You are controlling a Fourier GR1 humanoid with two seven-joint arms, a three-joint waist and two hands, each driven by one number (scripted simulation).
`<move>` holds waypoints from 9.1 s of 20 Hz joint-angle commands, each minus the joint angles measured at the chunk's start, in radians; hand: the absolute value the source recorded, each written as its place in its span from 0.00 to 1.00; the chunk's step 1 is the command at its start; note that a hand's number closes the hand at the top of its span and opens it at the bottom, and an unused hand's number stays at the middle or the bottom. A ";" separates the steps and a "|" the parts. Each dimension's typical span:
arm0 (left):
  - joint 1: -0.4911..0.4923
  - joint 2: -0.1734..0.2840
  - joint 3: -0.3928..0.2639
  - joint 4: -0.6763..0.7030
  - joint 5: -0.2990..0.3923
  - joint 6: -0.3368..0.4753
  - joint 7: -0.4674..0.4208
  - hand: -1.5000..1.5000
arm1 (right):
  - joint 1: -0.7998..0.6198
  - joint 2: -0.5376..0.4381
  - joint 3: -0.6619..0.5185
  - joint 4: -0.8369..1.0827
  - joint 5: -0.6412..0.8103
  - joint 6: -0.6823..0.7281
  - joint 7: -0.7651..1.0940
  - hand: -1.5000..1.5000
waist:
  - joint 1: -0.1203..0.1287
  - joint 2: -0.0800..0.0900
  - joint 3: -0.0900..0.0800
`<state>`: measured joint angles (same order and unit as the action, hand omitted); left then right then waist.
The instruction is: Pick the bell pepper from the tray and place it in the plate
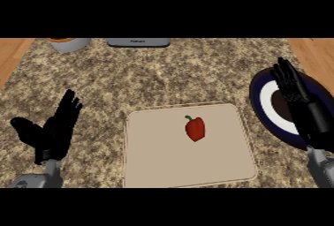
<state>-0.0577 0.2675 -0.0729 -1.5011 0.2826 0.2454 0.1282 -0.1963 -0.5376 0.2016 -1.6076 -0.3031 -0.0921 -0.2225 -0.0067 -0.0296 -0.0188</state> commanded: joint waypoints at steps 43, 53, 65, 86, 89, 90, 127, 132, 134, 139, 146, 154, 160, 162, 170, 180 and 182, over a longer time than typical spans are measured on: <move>0.041 -0.083 -0.074 0.041 -0.079 -0.128 0.148 0.50 | -0.372 0.187 0.336 0.152 0.831 0.239 0.710 0.00 | 0.012 0.029 0.019; 0.050 -0.125 -0.054 0.055 -0.139 -0.116 0.125 0.50 | -0.259 0.326 0.303 0.175 0.921 0.336 0.706 0.00 | 0.010 0.030 0.019; 0.116 -0.182 -0.075 0.042 -0.180 -0.141 0.084 0.50 | -0.241 0.431 0.299 0.286 1.171 0.296 0.713 0.00 | 0.013 0.029 0.019; 0.087 -0.150 0.030 0.071 -0.172 -0.235 0.071 0.50 | -0.344 0.484 0.176 0.651 1.377 0.256 0.410 1.00 | 0.013 0.030 0.019; 0.015 -0.170 0.026 0.081 -0.188 -0.203 0.136 0.50 | -0.258 0.454 0.202 0.564 1.406 0.228 0.387 1.00 | 0.007 0.030 0.019; 0.051 -0.176 0.026 0.080 -0.187 -0.210 0.120 0.50 | -0.327 0.486 0.176 0.540 1.417 0.306 0.441 1.00 | 0.009 0.029 0.019; 0.066 -0.203 0.001 0.122 -0.222 -0.216 0.048 0.50 | 0.328 0.268 -0.417 -0.026 0.358 -0.395 -0.187 1.00 | 0.013 0.033 0.020; 0.036 -0.190 0.032 0.102 -0.209 -0.205 0.087 0.50 | 0.067 0.152 -0.546 0.335 0.270 -0.305 -0.286 1.00 | 0.023 0.034 0.020; 0.084 -0.190 -0.002 0.005 -0.212 -0.207 0.147 0.50 | -0.015 0.109 -0.583 0.463 0.255 -0.277 -0.329 1.00 | 0.028 0.033 0.021; 0.036 -0.204 0.015 0.092 -0.219 -0.207 0.103 0.50 | -0.185 0.049 -0.641 0.822 0.242 -0.210 -0.524 1.00 | 0.024 0.035 0.021; 0.046 -0.212 -0.006 0.074 -0.224 -0.218 0.100 0.50 | -0.317 -0.101 -0.527 1.099 0.420 -0.213 -0.330 0.00 | 0.061 0.048 0.021; 0.001 -0.213 0.007 0.083 -0.210 -0.222 0.131 0.50 | -0.422 -0.055 -0.522 1.311 0.423 -0.036 -0.511 0.00 | 0.062 0.051 0.025; 0.047 -0.210 0.000 0.058 -0.217 -0.220 0.122 0.50 | -0.465 -0.087 -0.672 1.326 0.267 0.117 -0.610 0.00 | 0.052 0.046 0.026; 0.050 -0.216 -0.008 0.079 -0.219 -0.229 0.110 0.50 | -0.475 -0.055 -0.704 1.355 0.237 0.111 -0.629 0.00 | 0.050 0.047 0.025; 0.043 -0.198 0.017 0.091 -0.216 -0.234 0.078 0.50 | -0.363 -0.226 -0.752 1.443 0.192 0.465 -0.634 0.00 | 0.041 0.052 0.026; 0.060 -0.205 0.034 0.095 -0.207 -0.224 0.077 0.50 | -0.170 -0.274 -0.687 1.378 0.241 0.717 -0.763 0.00 | 0.018 0.042 0.026; 0.067 -0.187 0.041 0.088 -0.198 -0.243 0.076 0.50 | -0.097 -0.248 -0.665 1.356 0.264 0.695 -0.836 0.00 | 0.014 0.041 0.027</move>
<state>0.0161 0.0679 -0.0493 -1.4349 0.0745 0.0157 0.2183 -0.3848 -0.7898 -0.4906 -0.2355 -0.0652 0.4295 -0.8619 0.0179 0.0136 0.0079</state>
